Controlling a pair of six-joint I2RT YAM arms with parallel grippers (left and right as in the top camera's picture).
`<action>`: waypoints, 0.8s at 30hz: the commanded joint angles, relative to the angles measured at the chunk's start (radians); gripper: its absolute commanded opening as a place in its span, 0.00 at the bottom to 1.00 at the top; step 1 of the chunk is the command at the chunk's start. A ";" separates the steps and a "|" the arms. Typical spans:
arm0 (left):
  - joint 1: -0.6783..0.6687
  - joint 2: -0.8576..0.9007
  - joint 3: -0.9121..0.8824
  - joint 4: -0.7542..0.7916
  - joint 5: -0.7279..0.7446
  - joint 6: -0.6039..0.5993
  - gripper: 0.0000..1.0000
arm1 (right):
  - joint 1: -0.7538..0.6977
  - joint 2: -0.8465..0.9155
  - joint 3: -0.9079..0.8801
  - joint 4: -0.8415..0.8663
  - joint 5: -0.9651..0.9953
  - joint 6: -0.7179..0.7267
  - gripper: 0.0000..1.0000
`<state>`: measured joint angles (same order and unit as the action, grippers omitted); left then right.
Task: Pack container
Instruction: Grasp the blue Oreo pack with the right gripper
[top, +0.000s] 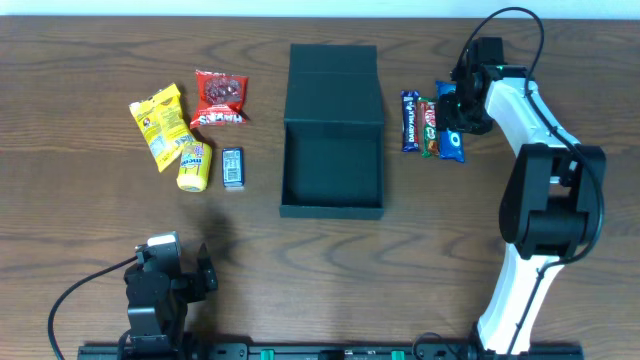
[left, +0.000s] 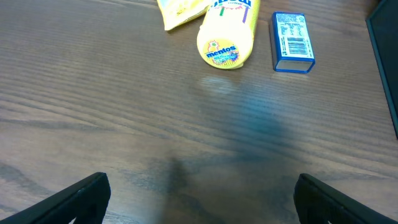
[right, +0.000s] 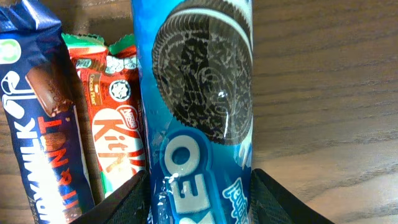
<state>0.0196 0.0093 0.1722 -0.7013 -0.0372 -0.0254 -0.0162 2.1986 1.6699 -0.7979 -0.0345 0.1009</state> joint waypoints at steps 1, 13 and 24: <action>0.004 -0.005 -0.012 -0.006 -0.007 0.003 0.95 | 0.005 0.014 -0.019 0.010 0.013 -0.013 0.51; 0.004 -0.005 -0.012 -0.006 -0.007 0.003 0.95 | 0.005 0.014 -0.029 0.017 0.038 -0.014 0.38; 0.004 -0.005 -0.012 -0.006 -0.007 0.003 0.95 | 0.003 0.011 0.045 -0.084 0.038 -0.013 0.27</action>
<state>0.0196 0.0093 0.1722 -0.7013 -0.0372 -0.0254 -0.0162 2.2021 1.6661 -0.8516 -0.0074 0.0940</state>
